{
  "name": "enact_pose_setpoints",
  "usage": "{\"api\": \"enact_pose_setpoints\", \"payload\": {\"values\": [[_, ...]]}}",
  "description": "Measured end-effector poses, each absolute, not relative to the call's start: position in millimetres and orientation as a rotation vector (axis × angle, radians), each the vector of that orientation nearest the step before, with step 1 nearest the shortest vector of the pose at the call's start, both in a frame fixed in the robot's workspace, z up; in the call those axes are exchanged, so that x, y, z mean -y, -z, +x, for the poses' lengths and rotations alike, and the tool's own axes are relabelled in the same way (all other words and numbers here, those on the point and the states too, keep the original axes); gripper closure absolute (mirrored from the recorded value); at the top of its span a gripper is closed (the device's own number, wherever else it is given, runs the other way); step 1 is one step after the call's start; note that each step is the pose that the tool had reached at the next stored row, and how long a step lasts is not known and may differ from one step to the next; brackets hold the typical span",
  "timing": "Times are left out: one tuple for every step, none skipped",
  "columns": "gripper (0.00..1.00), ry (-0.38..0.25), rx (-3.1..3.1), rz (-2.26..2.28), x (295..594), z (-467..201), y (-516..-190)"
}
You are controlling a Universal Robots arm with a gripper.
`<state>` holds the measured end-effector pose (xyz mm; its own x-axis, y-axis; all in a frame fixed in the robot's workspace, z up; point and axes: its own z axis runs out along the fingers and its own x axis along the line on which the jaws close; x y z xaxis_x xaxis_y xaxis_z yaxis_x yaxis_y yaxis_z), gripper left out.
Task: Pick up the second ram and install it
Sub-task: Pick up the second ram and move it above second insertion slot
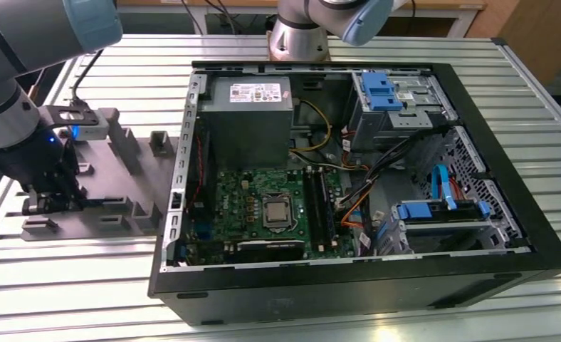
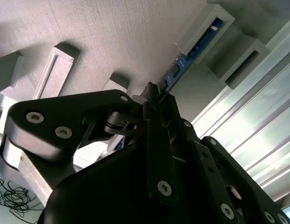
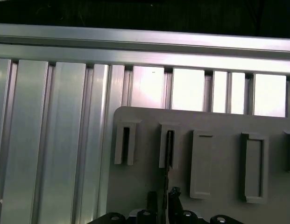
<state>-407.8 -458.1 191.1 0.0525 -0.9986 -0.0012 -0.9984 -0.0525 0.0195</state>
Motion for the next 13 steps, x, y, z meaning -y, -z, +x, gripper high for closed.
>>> {"api": "enact_pose_setpoints", "payload": {"values": [[0.76, 0.022, 2.153, 2.269, 458.1, -408.0, -190.7], [0.76, 0.023, 2.154, 2.269, 458.1, -409.0, -190.4], [0.76, 0.023, 2.154, 2.270, 458.1, -409.8, -190.0], [0.76, 0.024, 2.154, 2.270, 458.1, -410.4, -189.4], [0.76, 0.024, 2.154, 2.270, 458.1, -410.6, -188.7], [0.76, 0.024, 2.154, 2.271, 458.1, -410.6, -187.8], [0.76, 0.024, 2.154, 2.270, 458.1, -410.7, -187.1], [0.76, 0.024, 2.154, 2.270, 458.1, -410.7, -186.5], [0.76, 0.024, 2.154, 2.270, 458.1, -410.7, -185.9], [0.76, 0.024, 2.154, 2.270, 458.1, -410.8, -185.6], [0.76, 0.024, 2.154, 2.270, 458.1, -410.8, -185.4], [0.76, 0.024, 2.154, 2.270, 458.1, -410.7, -185.2], [0.76, 0.024, 2.154, 2.270, 458.1, -410.7, -185.0]]}}
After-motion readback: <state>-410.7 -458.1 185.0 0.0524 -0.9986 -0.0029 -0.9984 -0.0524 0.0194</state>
